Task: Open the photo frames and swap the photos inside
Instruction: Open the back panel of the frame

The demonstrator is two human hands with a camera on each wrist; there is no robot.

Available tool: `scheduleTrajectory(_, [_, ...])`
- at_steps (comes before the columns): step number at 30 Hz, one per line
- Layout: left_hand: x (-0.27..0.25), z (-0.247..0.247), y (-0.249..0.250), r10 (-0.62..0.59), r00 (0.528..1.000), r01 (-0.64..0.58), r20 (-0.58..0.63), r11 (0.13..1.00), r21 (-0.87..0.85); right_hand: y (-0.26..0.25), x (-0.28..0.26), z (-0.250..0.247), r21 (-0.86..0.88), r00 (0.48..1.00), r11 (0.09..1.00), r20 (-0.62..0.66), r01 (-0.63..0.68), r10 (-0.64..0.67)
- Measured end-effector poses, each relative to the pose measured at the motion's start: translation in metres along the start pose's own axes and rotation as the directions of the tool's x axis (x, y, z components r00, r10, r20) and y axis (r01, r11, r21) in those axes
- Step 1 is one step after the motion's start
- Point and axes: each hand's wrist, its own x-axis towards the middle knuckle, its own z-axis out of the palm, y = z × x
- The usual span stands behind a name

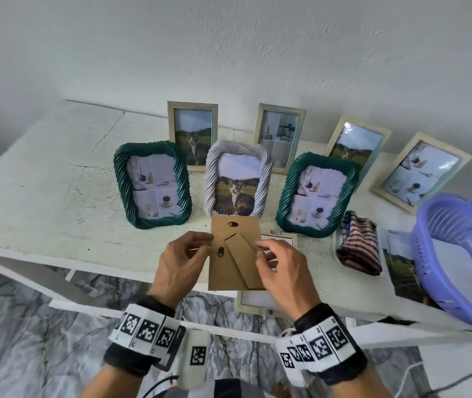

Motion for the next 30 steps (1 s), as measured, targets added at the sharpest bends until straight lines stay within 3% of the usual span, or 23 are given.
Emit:
scheduleTrajectory(9, [-0.013, 0.064, 0.0, 0.092, 0.976, -0.111, 0.199, 0.99, 0.087, 0.046, -0.041, -0.039, -0.087, 0.991, 0.996, -0.13, -0.02, 0.009])
scheduleTrajectory(14, [-0.015, 0.073, -0.001, 0.093, 0.968, -0.127, 0.233, 0.983, 0.133, 0.056, -0.045, -0.039, -0.113, 0.993, 0.993, -0.114, -0.027, 0.014])
scheduleTrajectory(17, [-0.012, 0.07, -0.002, 0.075, 0.98, -0.098, 0.184, 0.988, 0.116, 0.059, -0.047, -0.034, -0.099, 0.994, 0.995, -0.108, -0.028, 0.017])
scheduleTrajectory(20, [-0.01, 0.066, -0.003, 0.109, 0.988, -0.129, 0.108, 0.97, 0.205, 0.061, -0.049, -0.027, -0.084, 0.996, 0.996, -0.081, -0.037, 0.031])
scheduleTrajectory(25, [-0.009, 0.062, -0.011, 0.087, 0.98, -0.129, 0.181, 0.963, 0.236, 0.059, -0.05, -0.019, -0.144, 0.998, 0.988, -0.054, -0.052, 0.044])
scheduleTrajectory(30, [-0.007, 0.06, -0.015, 0.107, 0.973, -0.156, 0.205, 0.959, 0.237, 0.058, -0.055, -0.013, -0.294, 0.991, 0.956, 0.133, 0.011, 0.03])
